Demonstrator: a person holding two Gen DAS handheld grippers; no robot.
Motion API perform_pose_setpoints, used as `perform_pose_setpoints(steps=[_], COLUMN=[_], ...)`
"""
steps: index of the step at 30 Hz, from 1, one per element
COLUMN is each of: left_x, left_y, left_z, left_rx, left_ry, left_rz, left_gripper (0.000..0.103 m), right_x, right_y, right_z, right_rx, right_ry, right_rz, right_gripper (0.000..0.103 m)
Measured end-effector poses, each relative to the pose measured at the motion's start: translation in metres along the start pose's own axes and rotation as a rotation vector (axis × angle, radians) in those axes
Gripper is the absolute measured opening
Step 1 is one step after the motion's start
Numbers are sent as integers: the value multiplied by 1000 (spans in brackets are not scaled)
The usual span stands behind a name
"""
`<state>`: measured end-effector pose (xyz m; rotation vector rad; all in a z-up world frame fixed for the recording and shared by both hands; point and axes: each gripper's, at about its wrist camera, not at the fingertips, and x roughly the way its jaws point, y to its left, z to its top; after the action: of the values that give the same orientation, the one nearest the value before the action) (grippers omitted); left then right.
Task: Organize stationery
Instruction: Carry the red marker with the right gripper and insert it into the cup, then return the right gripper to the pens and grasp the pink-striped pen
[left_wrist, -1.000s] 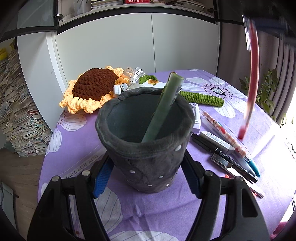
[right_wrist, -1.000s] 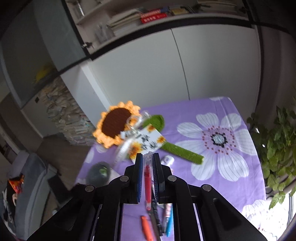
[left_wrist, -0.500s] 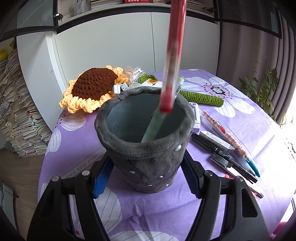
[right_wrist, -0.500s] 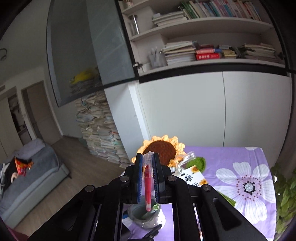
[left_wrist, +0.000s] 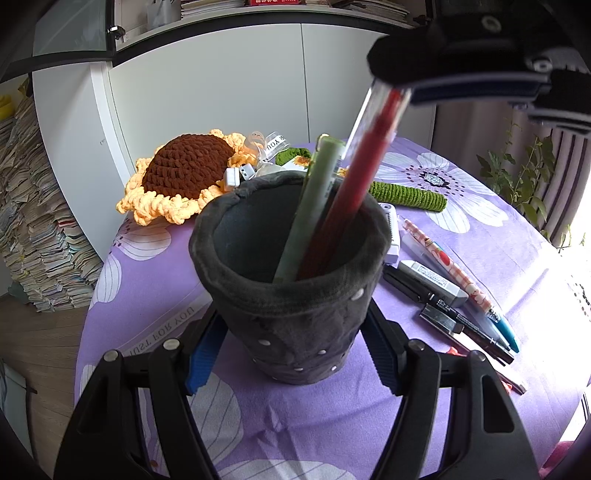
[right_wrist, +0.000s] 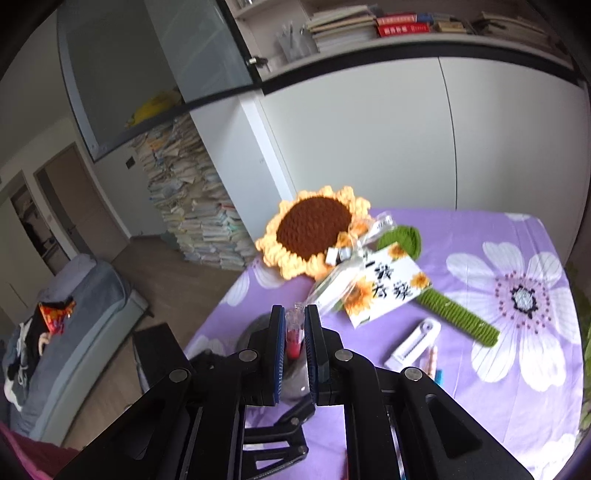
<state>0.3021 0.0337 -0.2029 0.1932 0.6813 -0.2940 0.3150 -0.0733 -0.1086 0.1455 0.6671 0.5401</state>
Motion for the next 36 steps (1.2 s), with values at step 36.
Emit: perform_pose_setpoints(steps=[36], left_x=[0], left_y=[-1], left_z=[-2], left_rx=[-2], left_ry=[6], left_rz=[4], left_gripper=[71], right_x=[82], right_y=[-127], right_z=[-18], right_rx=[256], right_ry=[354], right_rz=[-263], right_gripper=[32])
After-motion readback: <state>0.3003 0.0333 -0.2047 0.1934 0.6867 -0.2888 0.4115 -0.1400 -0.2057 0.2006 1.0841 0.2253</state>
